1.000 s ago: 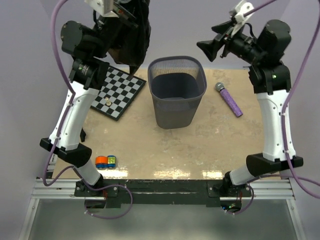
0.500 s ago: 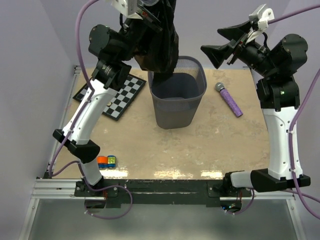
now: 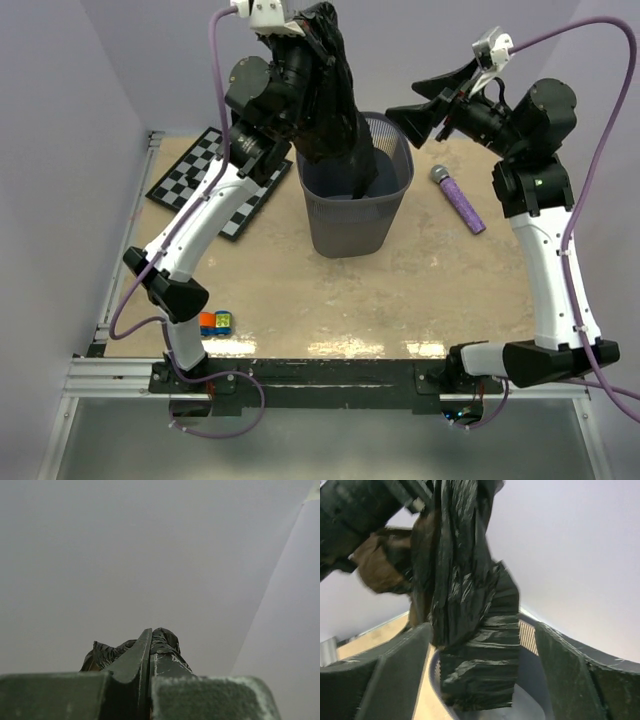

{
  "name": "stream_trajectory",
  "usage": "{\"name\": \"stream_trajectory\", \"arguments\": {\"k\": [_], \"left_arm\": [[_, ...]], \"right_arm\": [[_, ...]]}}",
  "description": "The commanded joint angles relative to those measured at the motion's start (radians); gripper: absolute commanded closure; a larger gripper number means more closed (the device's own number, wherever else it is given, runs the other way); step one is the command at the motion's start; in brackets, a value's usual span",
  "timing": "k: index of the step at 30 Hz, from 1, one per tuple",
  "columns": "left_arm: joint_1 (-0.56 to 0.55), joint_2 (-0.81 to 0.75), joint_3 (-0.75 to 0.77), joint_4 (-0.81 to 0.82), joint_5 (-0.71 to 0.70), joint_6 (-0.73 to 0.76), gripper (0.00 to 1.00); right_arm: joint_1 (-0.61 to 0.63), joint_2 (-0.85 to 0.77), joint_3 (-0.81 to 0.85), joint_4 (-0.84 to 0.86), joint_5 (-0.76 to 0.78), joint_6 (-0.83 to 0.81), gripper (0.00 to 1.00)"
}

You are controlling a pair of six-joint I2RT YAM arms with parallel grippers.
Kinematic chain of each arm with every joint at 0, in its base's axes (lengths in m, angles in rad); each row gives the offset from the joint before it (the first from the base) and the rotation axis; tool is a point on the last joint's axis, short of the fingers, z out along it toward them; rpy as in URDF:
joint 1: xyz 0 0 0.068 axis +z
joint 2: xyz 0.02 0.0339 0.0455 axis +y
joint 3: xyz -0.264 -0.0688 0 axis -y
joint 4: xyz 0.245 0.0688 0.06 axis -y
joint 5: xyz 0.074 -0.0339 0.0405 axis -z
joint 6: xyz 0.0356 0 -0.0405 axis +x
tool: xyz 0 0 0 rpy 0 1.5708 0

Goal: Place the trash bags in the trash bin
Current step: Place the trash bag in the bin.

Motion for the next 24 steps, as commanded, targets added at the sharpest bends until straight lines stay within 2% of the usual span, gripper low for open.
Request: {"name": "stream_trajectory", "arguments": {"k": [1,3,5,8,10,16,24], "left_arm": [[-0.016,-0.025,-0.080,-0.079,-0.221,-0.089,1.00],[-0.013,-0.005,-0.099,-0.171,-0.288,-0.141,1.00],[-0.008,-0.005,-0.151,-0.241,-0.274,-0.171,1.00],[-0.010,0.005,-0.162,-0.236,-0.260,-0.168,1.00],[-0.010,0.020,-0.136,-0.213,-0.268,-0.156,1.00],[-0.008,0.040,-0.100,-0.207,-0.295,-0.139,1.00],[-0.005,0.060,-0.062,-0.201,-0.352,-0.168,1.00]], "right_arm": [[0.076,-0.013,0.022,-0.056,0.285,-0.069,0.15],[0.082,-0.022,-0.009,-0.074,0.393,-0.063,0.15],[0.094,-0.021,-0.036,-0.075,0.395,-0.070,0.13],[0.145,-0.004,-0.046,-0.081,0.373,-0.089,0.09],[0.168,0.004,-0.065,-0.068,0.375,-0.089,0.02],[0.239,0.054,-0.060,-0.049,0.399,-0.095,0.02],[0.360,0.099,-0.037,-0.057,0.613,-0.136,0.02]]}}
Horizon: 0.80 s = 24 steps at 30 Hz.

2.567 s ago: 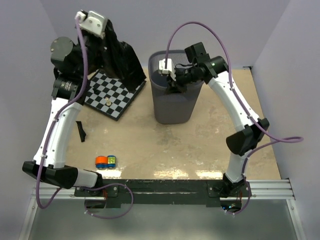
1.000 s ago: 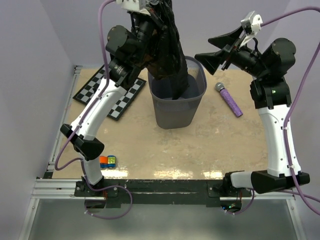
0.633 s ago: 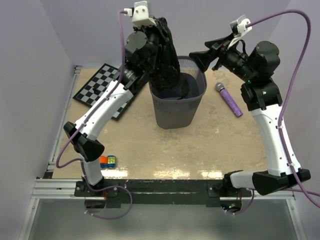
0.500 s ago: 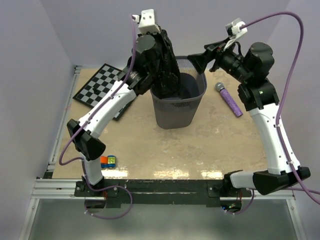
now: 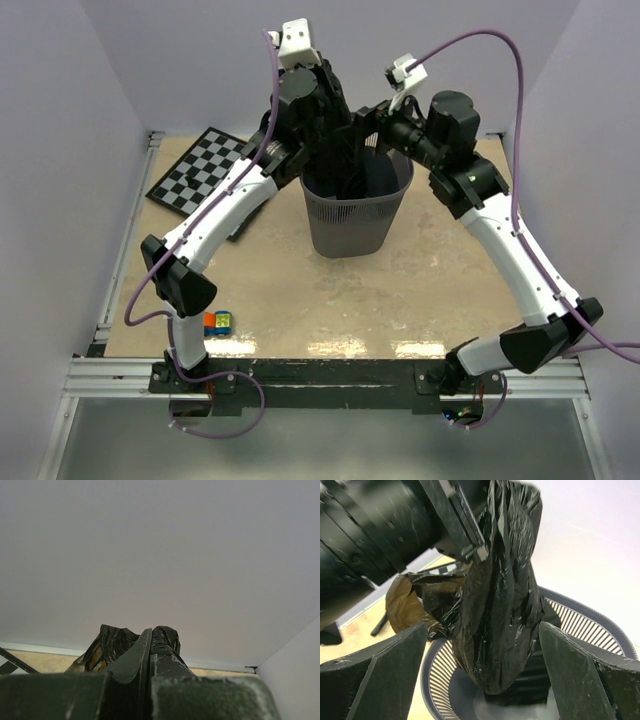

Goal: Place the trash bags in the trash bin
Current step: Place the trash bag in the bin.

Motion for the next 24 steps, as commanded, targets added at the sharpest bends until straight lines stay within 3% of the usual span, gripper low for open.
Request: {"name": "stream_trajectory", "arguments": {"k": [1,9,18,21,24], "left_arm": [[0.005,0.008,0.067,0.043,-0.052,-0.027,1.00],[0.015,0.010,0.090,0.016,-0.058,-0.106,1.00],[0.037,-0.038,0.068,-0.058,-0.017,-0.217,1.00],[0.060,-0.078,0.019,-0.081,0.014,-0.241,1.00],[0.084,-0.133,-0.059,-0.101,0.067,-0.246,1.00]], "right_arm": [[0.054,0.004,0.027,0.029,0.153,-0.043,0.02],[0.113,0.074,0.082,0.072,0.237,-0.064,0.02],[0.125,0.168,0.153,0.098,0.472,-0.076,0.02],[0.082,0.142,0.151,0.106,0.400,-0.130,0.17],[0.021,0.113,0.122,0.089,0.330,-0.164,0.38]]}}
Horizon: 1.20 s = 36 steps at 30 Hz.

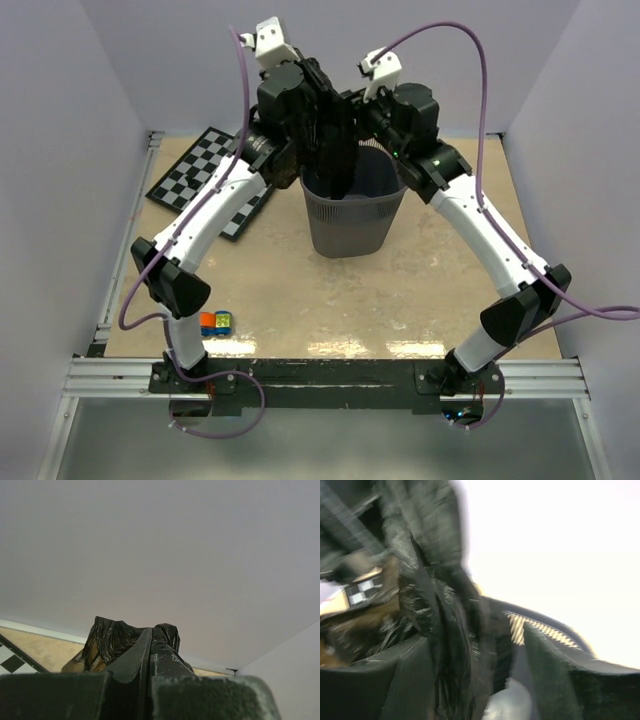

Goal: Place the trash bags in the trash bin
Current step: Place the trash bag in the bin.

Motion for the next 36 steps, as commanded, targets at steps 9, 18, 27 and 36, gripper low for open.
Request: {"name": "stream_trajectory", "arguments": {"k": [9,18,27,36], "left_arm": [[0.082,-0.242,-0.227,-0.021,0.302,0.026,1.00],[0.085,-0.244,-0.235,-0.053,0.315,0.037,1.00],[0.084,-0.215,-0.204,-0.040,0.260,0.049,1.00],[0.101,-0.201,-0.179,-0.032,0.263,0.065,1.00]], "right_arm": [[-0.178,-0.108,-0.065,0.030,-0.292,-0.144,0.70],[-0.166,-0.157,-0.039,0.041,-0.383,0.029,0.02],[-0.089,-0.118,-0.056,0.061,-0.398,0.065,0.02],[-0.052,-0.092,-0.091,0.010,-0.296,0.026,0.02]]}}
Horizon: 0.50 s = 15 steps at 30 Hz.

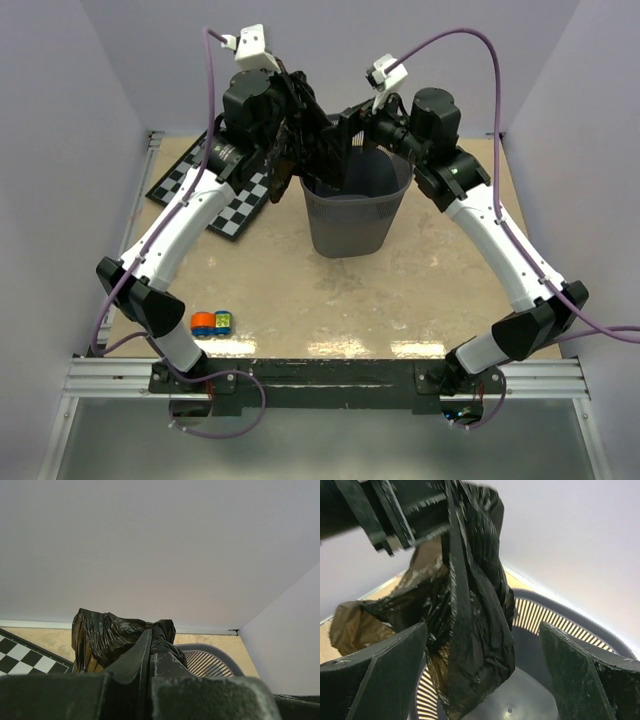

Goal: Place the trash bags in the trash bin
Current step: Place the trash bag in the bin.

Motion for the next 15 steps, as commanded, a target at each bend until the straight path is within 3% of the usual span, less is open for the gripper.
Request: {"name": "stream_trajectory", "arguments": {"k": [1,4,9,13,14,15], "left_arm": [[0.019,0.004,0.048,0.034,-0.003,0.019,1.00],[0.028,0.006,0.054,0.031,0.011,0.014,1.00],[0.043,-0.011,0.031,0.045,0.069,0.021,1.00],[0.062,-0.040,-0.031,0.081,0.165,0.036,1.00],[0.069,-0.053,-0.053,0.095,0.191,0.042,0.98],[0.081,-0.068,-0.090,0.126,0.243,0.062,0.89]], "right_arm": [[0.005,0.010,-0.019,-0.003,0.067,-0.007,0.03],[0.003,0.013,-0.036,0.004,0.082,-0.024,0.11],[-0.009,0.014,-0.044,0.027,0.046,-0.084,0.55],[-0.058,0.028,-0.041,0.052,-0.072,-0.097,0.87],[-0.075,0.028,-0.036,0.056,-0.108,-0.096,0.93],[-0.092,0.028,-0.027,0.057,-0.132,-0.091,0.99]]}}
